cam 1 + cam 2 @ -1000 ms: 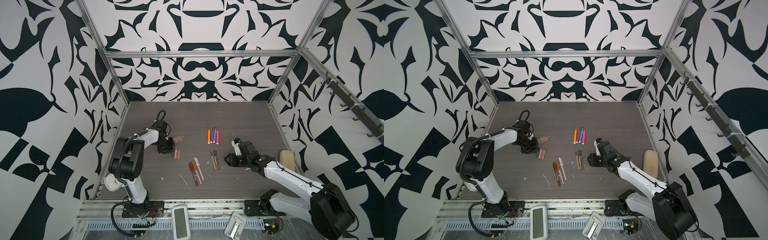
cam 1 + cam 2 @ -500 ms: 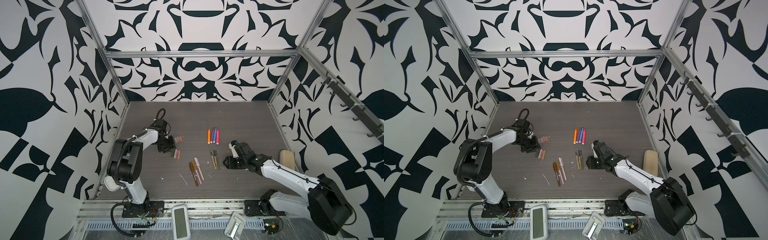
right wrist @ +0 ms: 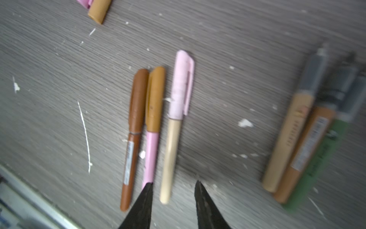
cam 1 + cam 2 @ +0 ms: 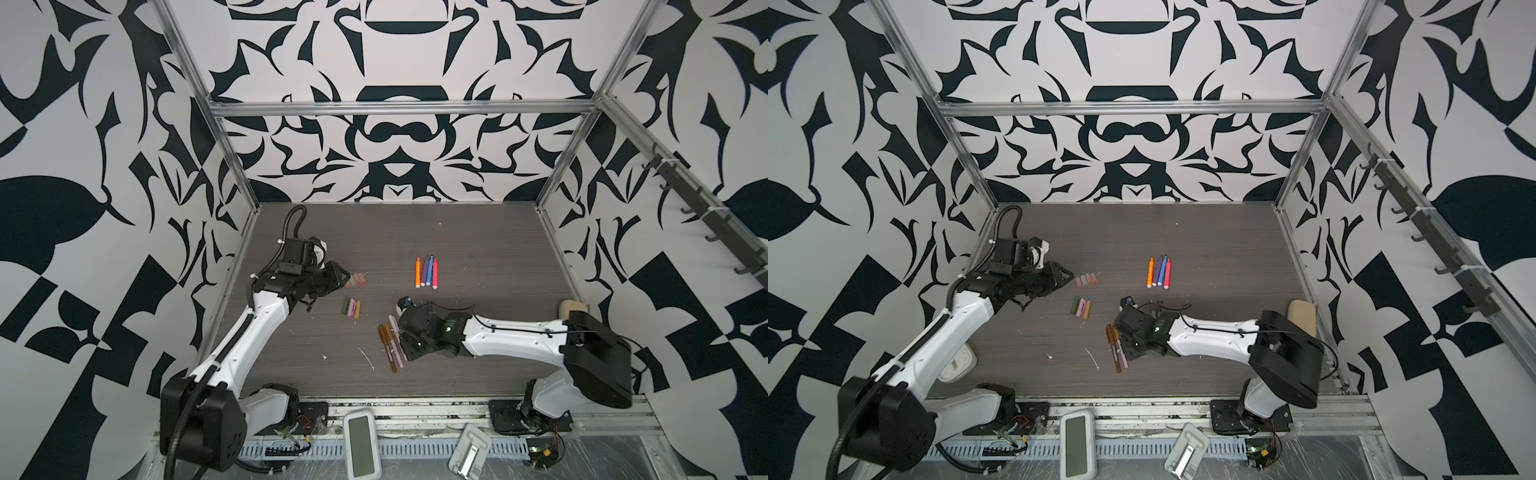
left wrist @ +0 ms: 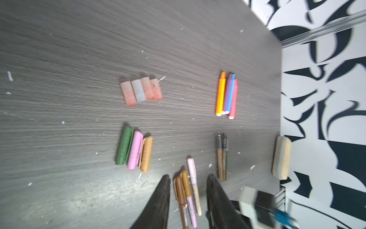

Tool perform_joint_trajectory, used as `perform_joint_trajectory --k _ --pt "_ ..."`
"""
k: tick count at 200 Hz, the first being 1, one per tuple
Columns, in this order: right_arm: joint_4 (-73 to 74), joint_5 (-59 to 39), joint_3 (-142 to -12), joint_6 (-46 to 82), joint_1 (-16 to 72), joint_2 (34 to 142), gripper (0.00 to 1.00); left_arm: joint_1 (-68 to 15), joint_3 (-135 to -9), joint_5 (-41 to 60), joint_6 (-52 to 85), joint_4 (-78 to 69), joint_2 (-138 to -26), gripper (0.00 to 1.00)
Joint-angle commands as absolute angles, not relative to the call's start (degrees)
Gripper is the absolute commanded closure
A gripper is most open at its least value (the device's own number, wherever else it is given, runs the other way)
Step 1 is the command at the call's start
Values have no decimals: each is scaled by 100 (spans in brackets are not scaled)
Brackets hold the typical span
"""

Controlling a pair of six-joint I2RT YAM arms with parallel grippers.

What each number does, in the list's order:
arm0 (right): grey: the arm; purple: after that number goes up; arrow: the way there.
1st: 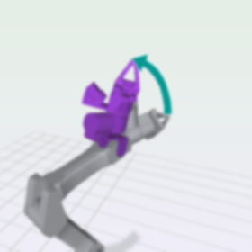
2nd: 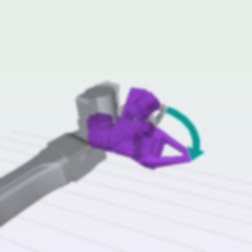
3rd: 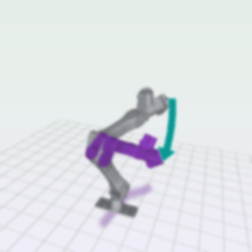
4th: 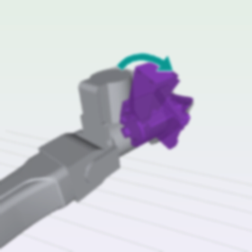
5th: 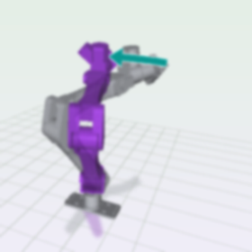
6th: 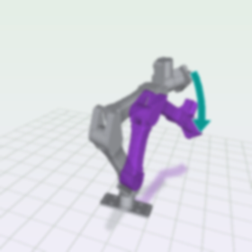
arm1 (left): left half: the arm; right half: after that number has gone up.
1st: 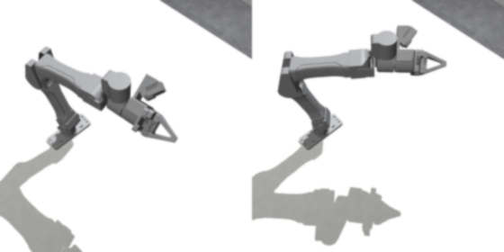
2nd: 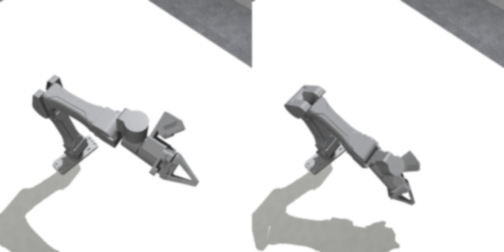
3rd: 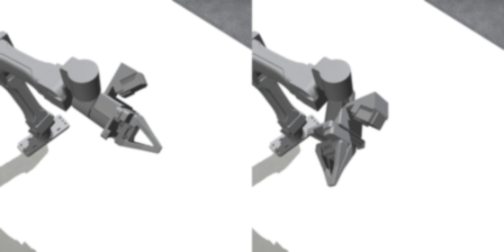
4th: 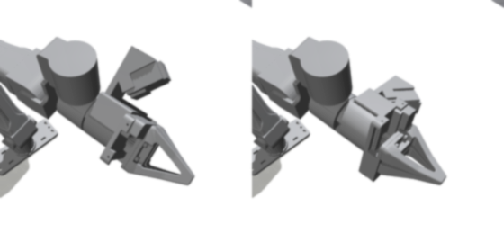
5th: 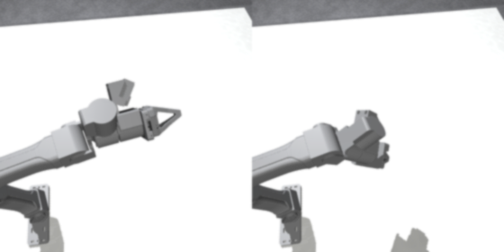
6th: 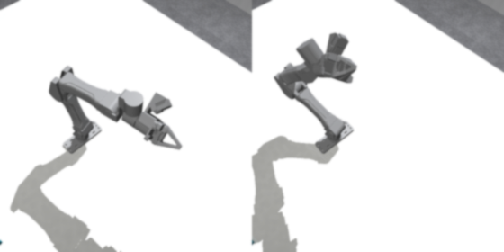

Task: Open the pen caps
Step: 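Drop the green cap with the left gripper while the right reaches the cream pen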

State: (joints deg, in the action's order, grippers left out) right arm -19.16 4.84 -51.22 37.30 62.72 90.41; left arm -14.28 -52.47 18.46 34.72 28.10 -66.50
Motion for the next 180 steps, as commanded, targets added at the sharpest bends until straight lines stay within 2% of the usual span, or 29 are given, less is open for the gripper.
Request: perform_joint_trajectory --k 1,35,74,131,180 --pt "-2334 875 -5466 3878 6284 9246 65 -1437 -5090 1986 3635 2878 -6470 65" --pt "-2469 867 -5543 3972 6289 9378 67 -1441 -4978 2055 3561 2975 -6252 65" --pt "-2492 703 -5513 4042 6330 9516 71 -1441 -4874 2071 3542 2929 -6119 72" --pt "-2372 843 -5545 4115 6530 9343 71 -1437 -4863 2116 3522 2997 -6138 72" --pt "-2462 852 -5607 4176 6572 9666 72 -1434 -4878 2134 3542 2997 -6169 71"
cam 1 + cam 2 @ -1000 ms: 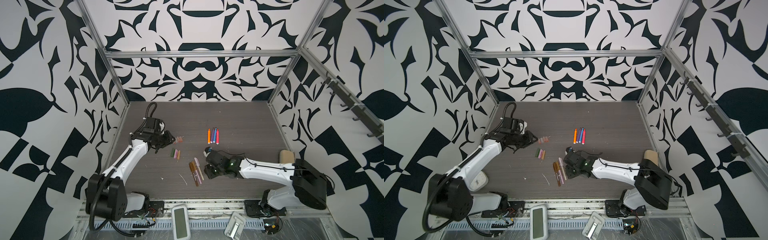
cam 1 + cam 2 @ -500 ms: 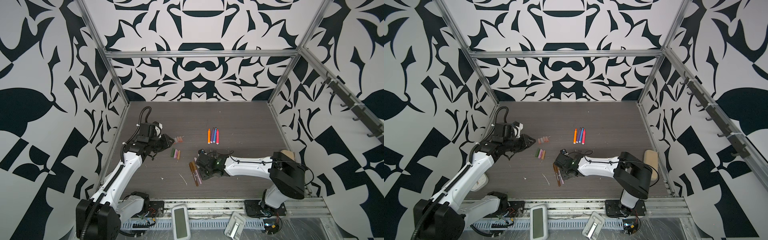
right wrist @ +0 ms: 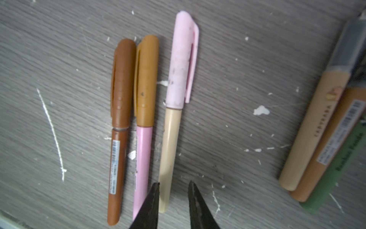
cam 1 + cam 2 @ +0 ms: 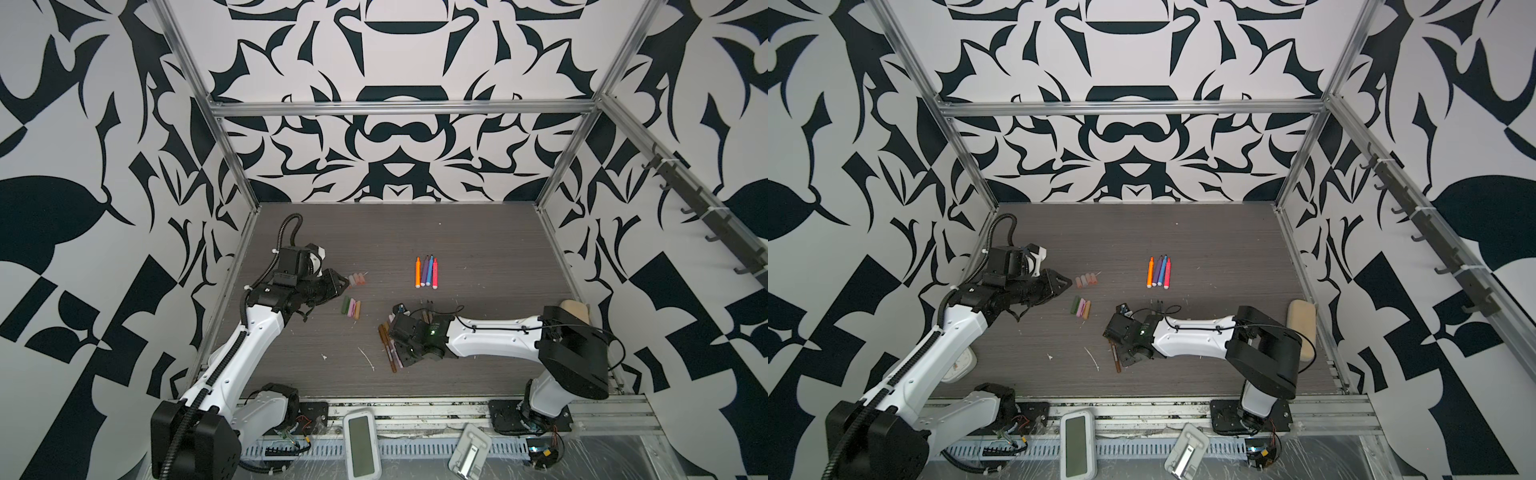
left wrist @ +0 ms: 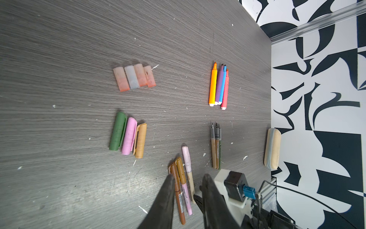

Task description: Open the pen caps

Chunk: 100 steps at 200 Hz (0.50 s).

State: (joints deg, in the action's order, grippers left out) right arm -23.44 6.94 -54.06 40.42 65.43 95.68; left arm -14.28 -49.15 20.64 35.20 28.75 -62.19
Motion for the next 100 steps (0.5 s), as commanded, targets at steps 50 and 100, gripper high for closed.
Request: perform_joint_trajectory --k 50,100 --pt "-2754 1038 -5590 4461 6573 9856 79 -1438 -4913 2202 3532 3023 -6200 71" --pt "-2783 1053 -5590 4356 6544 9697 100 -1529 -4461 2617 4083 2456 -6162 64"
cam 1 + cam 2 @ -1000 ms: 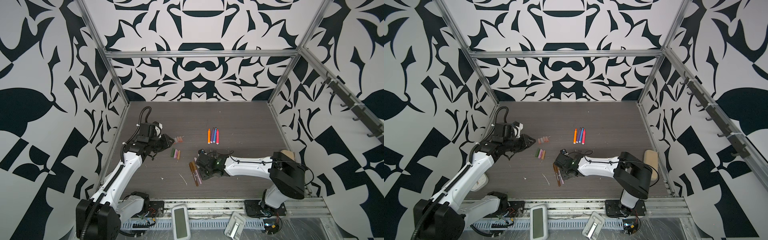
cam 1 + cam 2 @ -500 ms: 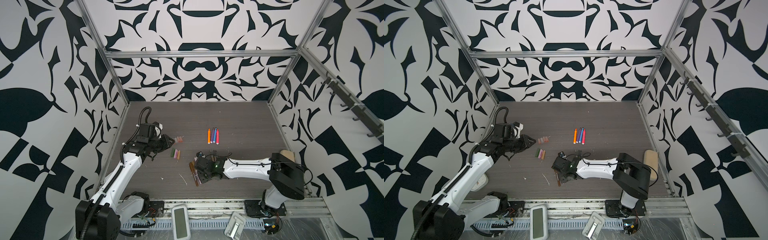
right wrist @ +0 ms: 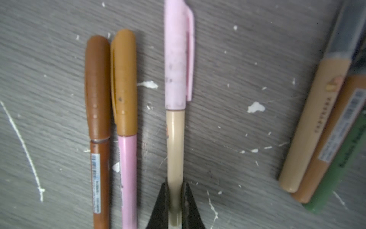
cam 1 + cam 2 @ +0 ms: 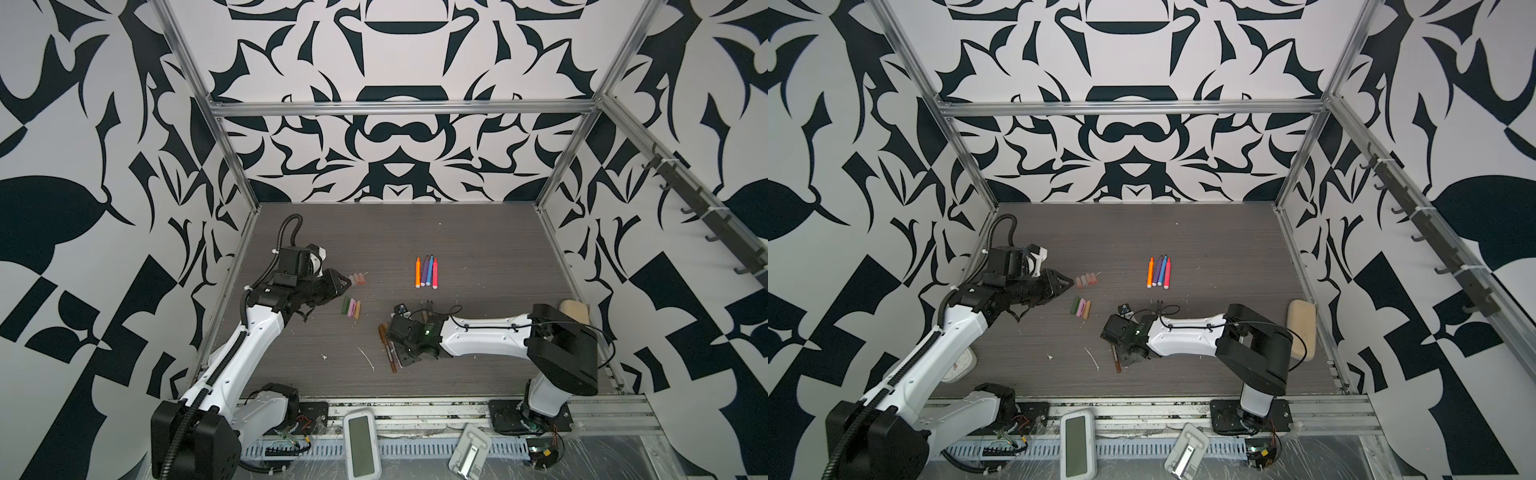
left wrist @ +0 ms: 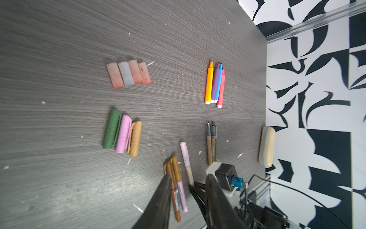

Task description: Open the pen caps

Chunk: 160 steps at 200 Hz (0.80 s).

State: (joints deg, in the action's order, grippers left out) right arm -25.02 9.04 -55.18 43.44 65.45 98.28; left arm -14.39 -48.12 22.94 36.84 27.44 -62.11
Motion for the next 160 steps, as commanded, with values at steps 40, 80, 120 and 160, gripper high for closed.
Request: perform_joint_trajectory --k 40,80,120,160 --pt "-2604 813 -5458 3939 6313 8986 100 -2396 -4142 2403 4739 1648 -6434 59" --pt "-2188 76 -5214 3813 6085 8329 100 -3350 -4457 2052 5016 1171 -7229 59" --pt "-2153 50 -5069 3870 6021 7961 100 -3779 -4844 1860 5076 1073 -7857 58" --pt "-1955 -143 -4904 3870 6012 7660 100 -3979 -5041 1741 5115 1055 -8184 57"
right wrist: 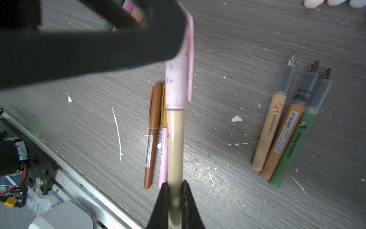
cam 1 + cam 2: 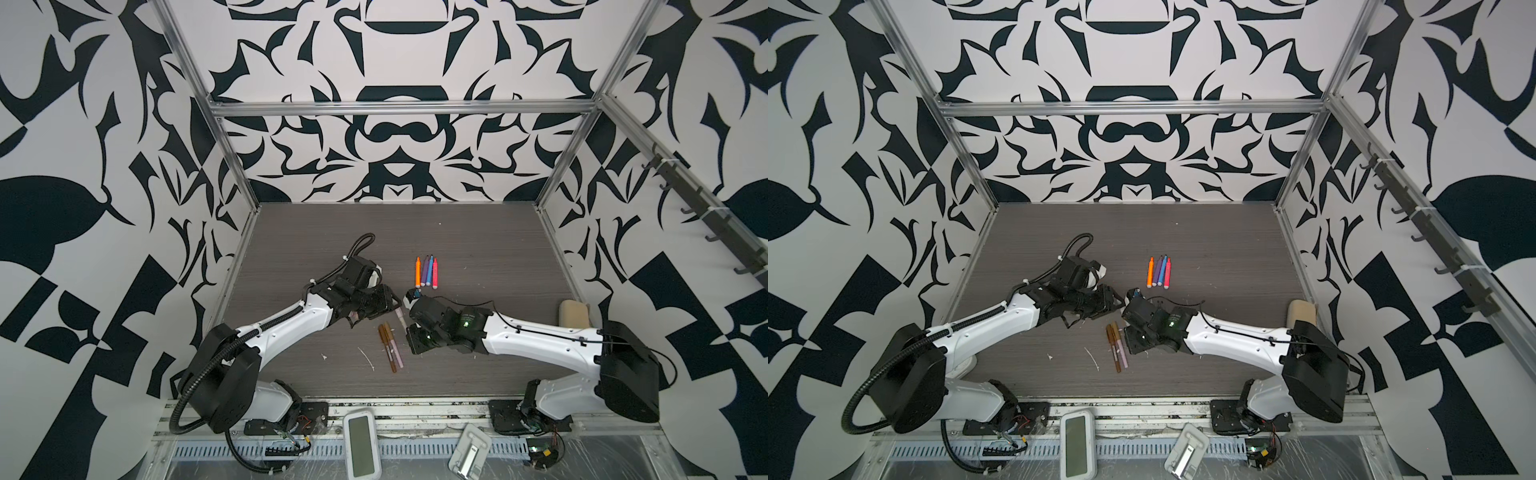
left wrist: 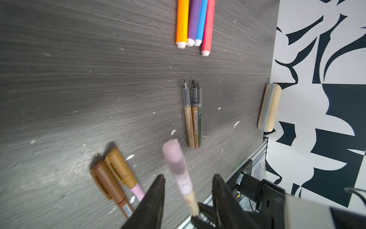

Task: Open the pen caps
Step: 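Lift the cream pen toward the left gripper and grip its pink cap with the left, then pull the pink cap off with the left gripper while the right holds the pen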

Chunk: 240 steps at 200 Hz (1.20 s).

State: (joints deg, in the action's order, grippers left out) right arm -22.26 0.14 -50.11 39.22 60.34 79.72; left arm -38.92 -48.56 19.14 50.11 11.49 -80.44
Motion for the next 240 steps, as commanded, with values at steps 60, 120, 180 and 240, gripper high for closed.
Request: perform_joint_trajectory --k 60,120,180,240 --pt "-1725 -166 -4633 3918 6011 7185 100 -4191 -5235 1669 5158 1028 -8406 82" --pt "-1618 -175 -4610 4011 5884 7316 66 -4359 -5361 1689 5155 1028 -8363 100" --pt "-1354 -373 -4593 4066 5661 7657 100 -4368 -5262 1644 5175 1051 -8186 100" --pt "-408 -551 -3482 4877 6089 7413 100 -2079 -6724 1688 3792 2483 -8794 100"
